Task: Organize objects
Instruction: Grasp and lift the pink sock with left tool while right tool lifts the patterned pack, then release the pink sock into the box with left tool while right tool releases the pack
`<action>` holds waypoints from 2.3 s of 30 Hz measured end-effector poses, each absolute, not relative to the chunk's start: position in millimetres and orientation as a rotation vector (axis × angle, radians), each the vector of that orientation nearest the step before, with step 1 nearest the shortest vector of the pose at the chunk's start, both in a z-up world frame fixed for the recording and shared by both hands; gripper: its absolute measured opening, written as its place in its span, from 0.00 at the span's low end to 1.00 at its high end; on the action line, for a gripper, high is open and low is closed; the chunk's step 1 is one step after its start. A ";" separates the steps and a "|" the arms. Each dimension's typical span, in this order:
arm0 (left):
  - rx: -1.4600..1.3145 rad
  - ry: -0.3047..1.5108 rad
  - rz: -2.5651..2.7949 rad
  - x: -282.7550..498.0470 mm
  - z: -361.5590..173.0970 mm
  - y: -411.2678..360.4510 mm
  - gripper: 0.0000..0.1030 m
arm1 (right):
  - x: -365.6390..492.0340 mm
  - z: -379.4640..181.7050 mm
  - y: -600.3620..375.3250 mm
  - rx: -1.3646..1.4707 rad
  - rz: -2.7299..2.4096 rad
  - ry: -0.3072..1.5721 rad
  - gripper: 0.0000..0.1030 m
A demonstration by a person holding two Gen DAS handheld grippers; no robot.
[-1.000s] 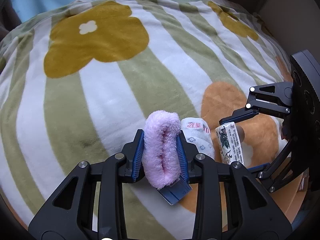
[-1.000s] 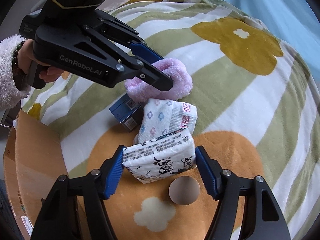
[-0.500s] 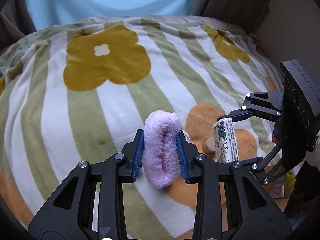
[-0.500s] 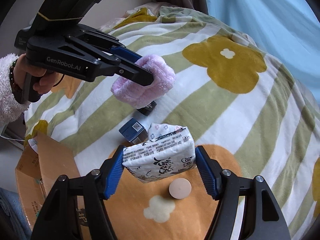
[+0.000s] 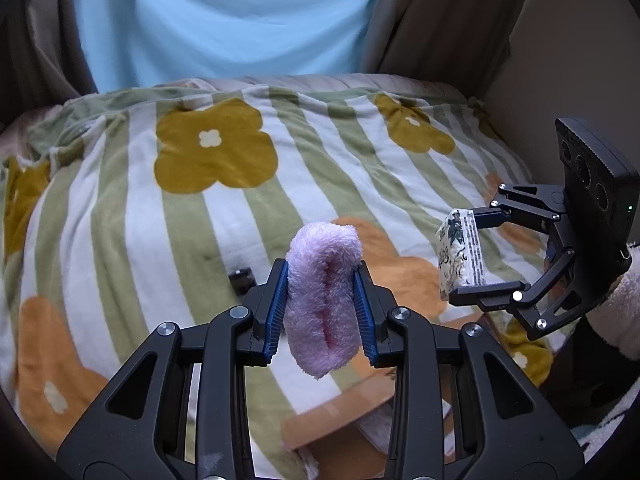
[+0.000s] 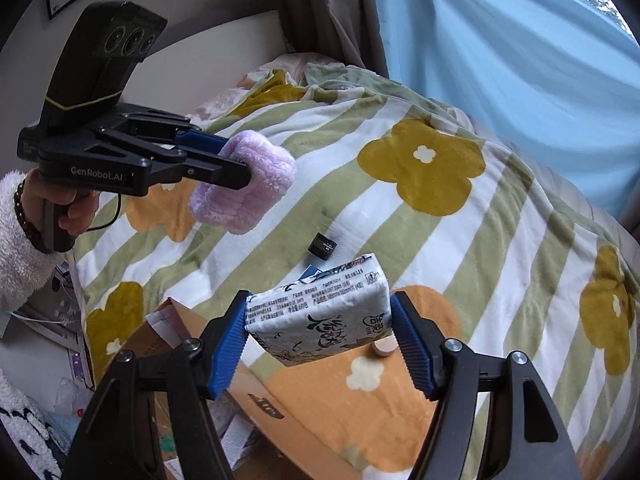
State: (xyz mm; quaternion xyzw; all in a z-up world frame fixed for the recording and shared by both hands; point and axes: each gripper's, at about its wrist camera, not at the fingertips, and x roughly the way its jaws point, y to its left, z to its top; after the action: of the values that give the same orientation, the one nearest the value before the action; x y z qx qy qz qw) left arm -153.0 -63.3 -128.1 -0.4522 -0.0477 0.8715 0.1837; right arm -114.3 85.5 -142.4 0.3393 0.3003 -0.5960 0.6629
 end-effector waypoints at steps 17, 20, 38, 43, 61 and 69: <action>-1.466 -0.230 2.340 1.7 -184.6 -30.8 0.28 | -62.2 -174.4 200.3 1.093 -1.533 0.627 0.63; -1.503 -0.243 2.319 16.7 -199.8 -23.4 0.28 | -56.0 -188.1 216.6 1.146 -1.567 0.622 0.63; -1.606 -0.202 2.255 26.5 -246.1 -8.2 0.28 | -51.7 -239.9 246.9 1.326 -1.616 0.582 0.63; -1.607 -0.128 2.275 24.8 -244.9 -4.1 0.28 | -51.1 -246.7 243.7 1.362 -1.617 0.588 0.63; -1.639 -0.143 2.275 13.5 -258.1 2.9 1.00 | -59.7 -253.8 243.3 1.451 -1.691 0.613 0.82; -1.647 -0.155 2.281 14.3 -250.1 -2.8 1.00 | -62.9 -256.7 241.3 1.445 -1.677 0.634 0.82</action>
State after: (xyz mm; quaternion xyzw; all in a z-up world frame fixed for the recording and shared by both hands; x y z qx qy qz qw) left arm 14.3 -2.8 -250.1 -0.5768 -0.0543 0.7990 0.1613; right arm -62.9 241.3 -256.7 0.5730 0.2514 -0.6653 0.4074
